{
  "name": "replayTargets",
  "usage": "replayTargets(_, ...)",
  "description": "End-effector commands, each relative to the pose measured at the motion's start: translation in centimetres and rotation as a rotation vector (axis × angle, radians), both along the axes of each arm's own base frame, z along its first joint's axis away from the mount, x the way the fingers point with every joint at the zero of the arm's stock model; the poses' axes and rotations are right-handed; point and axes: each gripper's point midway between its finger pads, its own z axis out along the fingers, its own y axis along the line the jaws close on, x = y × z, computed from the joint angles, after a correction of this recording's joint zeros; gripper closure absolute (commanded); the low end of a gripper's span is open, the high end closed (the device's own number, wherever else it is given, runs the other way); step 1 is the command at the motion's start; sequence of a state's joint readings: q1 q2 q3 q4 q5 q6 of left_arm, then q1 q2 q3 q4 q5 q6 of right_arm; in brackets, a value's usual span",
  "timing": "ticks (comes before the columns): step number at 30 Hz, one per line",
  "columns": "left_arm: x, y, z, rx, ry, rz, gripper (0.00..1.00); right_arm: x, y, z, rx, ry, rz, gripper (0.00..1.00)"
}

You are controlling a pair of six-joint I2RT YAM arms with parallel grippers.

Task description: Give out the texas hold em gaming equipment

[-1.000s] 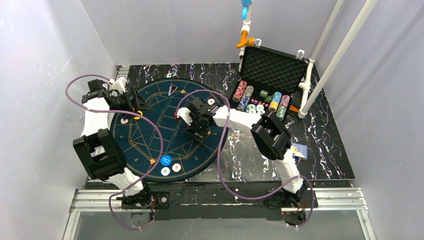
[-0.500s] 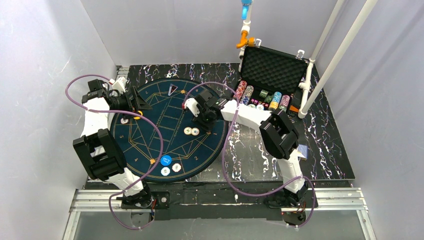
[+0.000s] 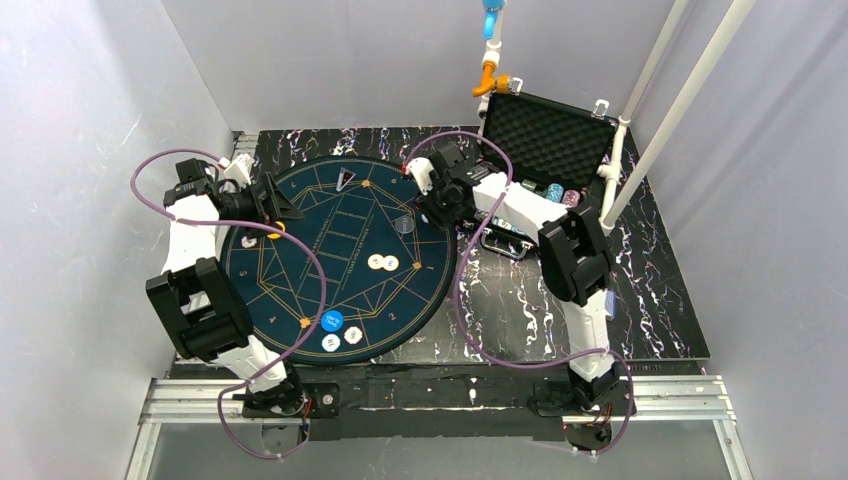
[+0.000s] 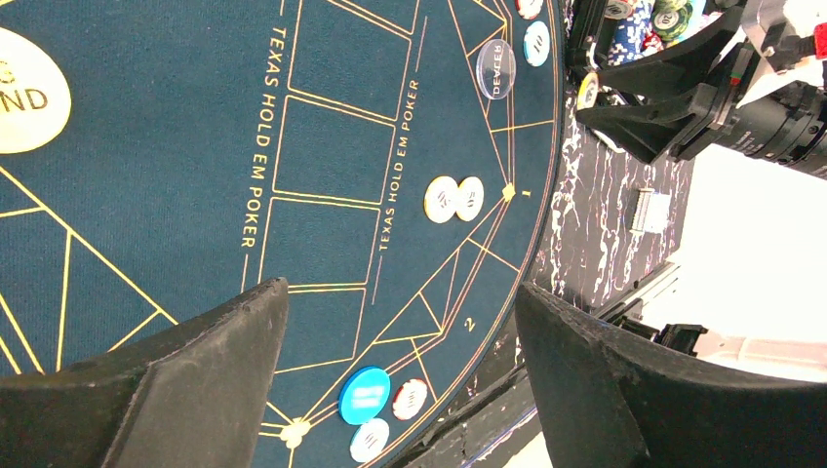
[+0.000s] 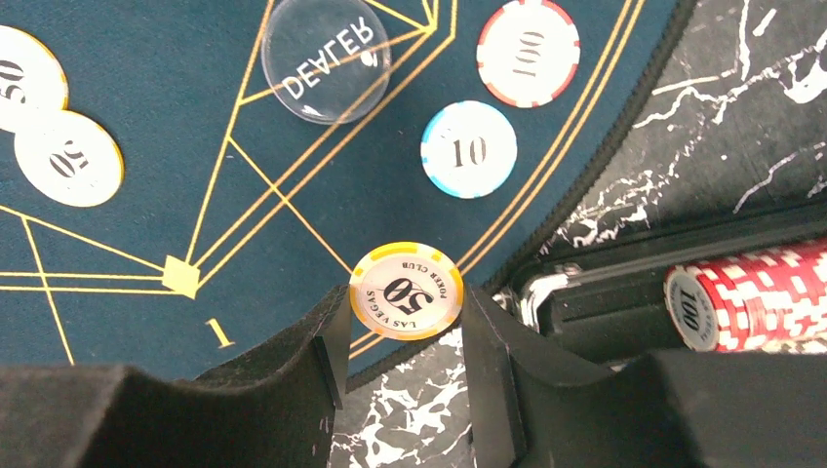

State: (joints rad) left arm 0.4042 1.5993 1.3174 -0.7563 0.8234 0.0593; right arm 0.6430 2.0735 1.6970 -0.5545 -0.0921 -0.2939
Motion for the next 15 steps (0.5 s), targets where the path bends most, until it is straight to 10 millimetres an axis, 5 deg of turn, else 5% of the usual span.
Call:
replayTargets(1, 0.0, -0.1, 0.6, -0.02, -0.014, -0.008, 0.15, 0.7, 1.9, 0.6, 0.023, -0.031, 0.031, 0.65)
replayTargets(15, 0.1, 0.0, 0.5, -0.019, -0.011, -0.008, 0.15, 0.5, 2.4, -1.9, 0.012, 0.015, 0.04, 0.59)
